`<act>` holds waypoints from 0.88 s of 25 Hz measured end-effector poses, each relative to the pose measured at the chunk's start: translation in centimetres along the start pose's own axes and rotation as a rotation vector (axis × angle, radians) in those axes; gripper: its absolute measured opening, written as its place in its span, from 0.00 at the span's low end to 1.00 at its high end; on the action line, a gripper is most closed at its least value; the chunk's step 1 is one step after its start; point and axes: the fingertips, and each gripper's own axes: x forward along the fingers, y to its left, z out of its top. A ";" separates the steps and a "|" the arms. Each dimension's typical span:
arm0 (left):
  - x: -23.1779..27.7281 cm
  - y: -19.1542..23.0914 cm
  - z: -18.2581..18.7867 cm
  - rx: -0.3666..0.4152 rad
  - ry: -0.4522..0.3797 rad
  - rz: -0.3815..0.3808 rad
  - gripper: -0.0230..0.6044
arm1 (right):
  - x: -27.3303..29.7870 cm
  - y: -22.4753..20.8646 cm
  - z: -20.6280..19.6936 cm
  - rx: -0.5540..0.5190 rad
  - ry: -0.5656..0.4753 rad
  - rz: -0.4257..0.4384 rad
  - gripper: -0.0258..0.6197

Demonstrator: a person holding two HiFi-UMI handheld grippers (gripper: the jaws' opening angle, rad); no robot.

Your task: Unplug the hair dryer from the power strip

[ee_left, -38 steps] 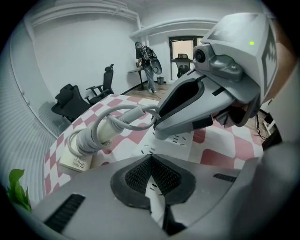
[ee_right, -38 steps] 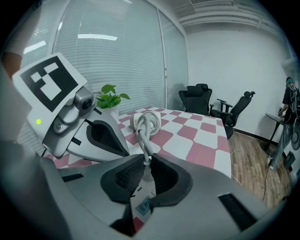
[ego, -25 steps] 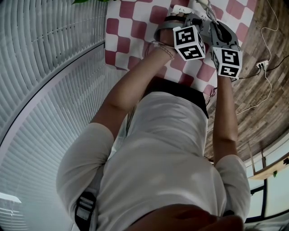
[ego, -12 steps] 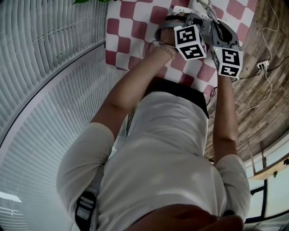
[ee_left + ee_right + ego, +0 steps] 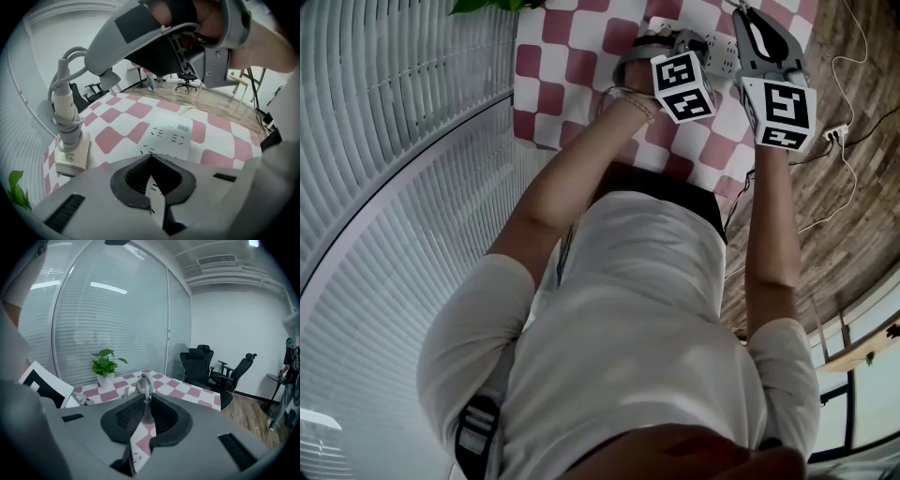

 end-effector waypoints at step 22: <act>-0.1 0.3 0.0 -0.026 -0.001 0.002 0.09 | -1.2 -2.2 -6.9 -0.014 0.147 -0.028 0.14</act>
